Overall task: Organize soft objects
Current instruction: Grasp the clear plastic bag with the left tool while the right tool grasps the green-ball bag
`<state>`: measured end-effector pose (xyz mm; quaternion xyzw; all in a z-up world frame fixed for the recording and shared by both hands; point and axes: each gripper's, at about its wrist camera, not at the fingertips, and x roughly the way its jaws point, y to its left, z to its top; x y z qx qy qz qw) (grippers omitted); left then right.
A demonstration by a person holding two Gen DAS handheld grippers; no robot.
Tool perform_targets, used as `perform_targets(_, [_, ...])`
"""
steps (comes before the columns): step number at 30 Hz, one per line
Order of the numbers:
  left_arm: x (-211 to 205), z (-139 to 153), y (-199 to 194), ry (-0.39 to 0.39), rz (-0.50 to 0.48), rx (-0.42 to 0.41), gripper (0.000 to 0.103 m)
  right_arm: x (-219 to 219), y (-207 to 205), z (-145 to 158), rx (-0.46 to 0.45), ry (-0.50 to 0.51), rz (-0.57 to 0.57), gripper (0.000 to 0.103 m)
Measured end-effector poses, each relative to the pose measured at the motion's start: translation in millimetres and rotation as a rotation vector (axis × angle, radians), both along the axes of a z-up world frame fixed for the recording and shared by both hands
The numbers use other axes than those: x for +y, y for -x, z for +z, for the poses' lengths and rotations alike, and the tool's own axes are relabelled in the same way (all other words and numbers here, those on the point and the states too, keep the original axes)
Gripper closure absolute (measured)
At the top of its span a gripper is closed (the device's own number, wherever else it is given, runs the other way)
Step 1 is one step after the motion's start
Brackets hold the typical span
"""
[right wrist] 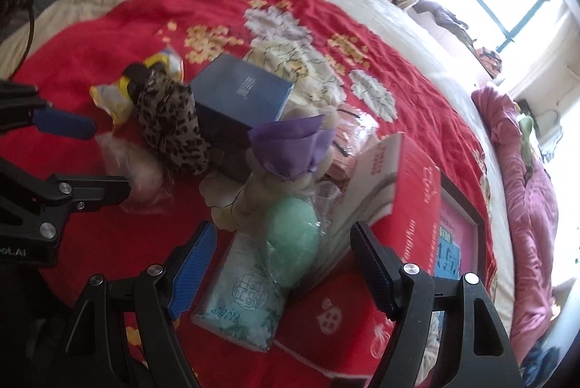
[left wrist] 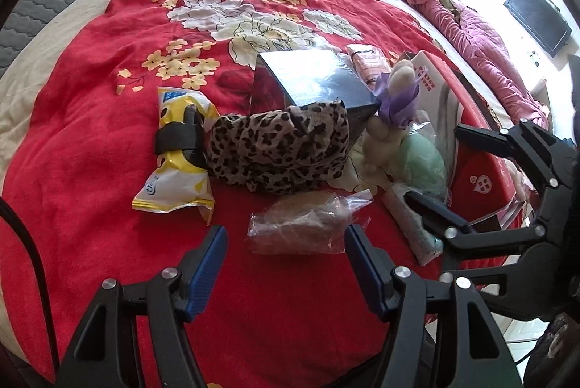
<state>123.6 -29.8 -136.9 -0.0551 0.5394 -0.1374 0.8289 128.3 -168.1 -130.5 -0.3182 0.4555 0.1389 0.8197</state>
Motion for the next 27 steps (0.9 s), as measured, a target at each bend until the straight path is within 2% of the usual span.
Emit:
perform_targets(2, [-1,-1,-2,0.007,0.001,0.002,0.037,1,-2,-6,0.007,0.029,0.001,0.026])
perform_targets(6, [-1,-3,-7,0.01,-0.005,-0.002,0.037,3,-6,-15,0.013,0.06,0.009,0.034])
perform_targets(11, [-3,-4,-13,0.013,-0.019,-0.012,0.037,1,-11,-21,0.013,0.076,-0.002,0.045])
perform_targets(14, [-4,-4,-16,0.022,-0.023,-0.018,0.037,-1,-15,-22,0.014,0.068,-0.017,0.056])
perform_targets(17, [-5,-6,-19,0.034,-0.028,-0.021,0.039,-3,-18,-21,0.013,0.043,-0.036,0.06])
perform_targets(19, [-6,-7,-21,0.061,-0.034,-0.011,0.047,-6,-18,-17,0.014,0.012,-0.049,0.062])
perform_targets(20, [-7,-8,-22,0.065,-0.035,-0.01,0.047,-7,-18,-15,0.013,-0.003,-0.056,0.062])
perform_targets(27, [-8,-8,-19,0.065,-0.039,-0.006,0.053,-27,-10,19,0.01,-0.215,-0.129,0.062])
